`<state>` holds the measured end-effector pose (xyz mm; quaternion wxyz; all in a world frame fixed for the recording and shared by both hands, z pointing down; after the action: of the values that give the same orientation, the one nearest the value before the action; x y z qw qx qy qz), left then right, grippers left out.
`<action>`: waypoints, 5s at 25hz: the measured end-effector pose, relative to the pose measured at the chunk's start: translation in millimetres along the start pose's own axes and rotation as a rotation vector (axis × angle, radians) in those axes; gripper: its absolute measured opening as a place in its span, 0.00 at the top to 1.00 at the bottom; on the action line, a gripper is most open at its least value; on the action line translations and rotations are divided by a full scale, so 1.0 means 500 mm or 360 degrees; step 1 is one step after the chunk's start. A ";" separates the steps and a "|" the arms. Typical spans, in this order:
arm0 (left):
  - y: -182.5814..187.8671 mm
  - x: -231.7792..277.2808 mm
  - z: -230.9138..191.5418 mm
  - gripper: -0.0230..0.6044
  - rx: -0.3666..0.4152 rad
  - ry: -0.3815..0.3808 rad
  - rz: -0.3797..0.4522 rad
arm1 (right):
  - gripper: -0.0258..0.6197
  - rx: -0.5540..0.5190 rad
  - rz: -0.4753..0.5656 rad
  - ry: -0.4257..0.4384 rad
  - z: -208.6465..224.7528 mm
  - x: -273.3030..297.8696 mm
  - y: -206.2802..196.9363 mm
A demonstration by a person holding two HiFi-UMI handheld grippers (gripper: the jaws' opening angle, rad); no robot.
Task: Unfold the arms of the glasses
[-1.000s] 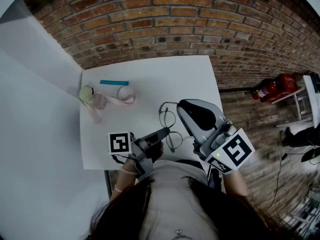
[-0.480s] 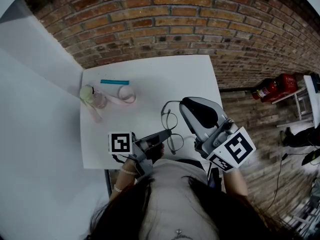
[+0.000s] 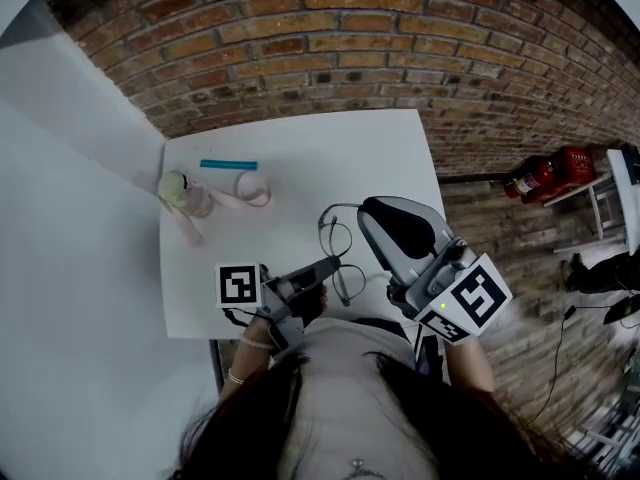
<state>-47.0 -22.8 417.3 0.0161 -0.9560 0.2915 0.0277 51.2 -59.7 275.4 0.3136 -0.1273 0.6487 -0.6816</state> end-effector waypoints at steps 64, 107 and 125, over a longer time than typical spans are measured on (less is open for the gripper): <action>0.048 -0.027 0.015 0.93 0.0295 0.0030 0.0338 | 0.87 0.0261 -0.0495 0.0076 -0.058 0.046 -0.170; 0.070 -0.048 0.003 0.93 0.0592 0.0133 0.0433 | 0.92 0.0305 -0.0630 -0.0058 -0.068 0.059 -0.179; 0.068 -0.048 0.011 0.93 0.0290 0.0060 0.0524 | 0.92 0.0293 -0.0487 -0.0040 -0.067 0.052 -0.148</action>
<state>-86.0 -37.2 412.7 0.0925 -0.8904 0.4455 -0.0145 -7.8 -50.9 336.3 0.2246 -0.2038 0.5527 -0.7762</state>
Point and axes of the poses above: the fingertips, and each gripper's own axes: x forward along the fingers, z to its right, y out of its top, the point moved 5 cm from there along -x, backward along the fingers, and after that the axes turned 11 degrees about z, right-handed, at the moved point
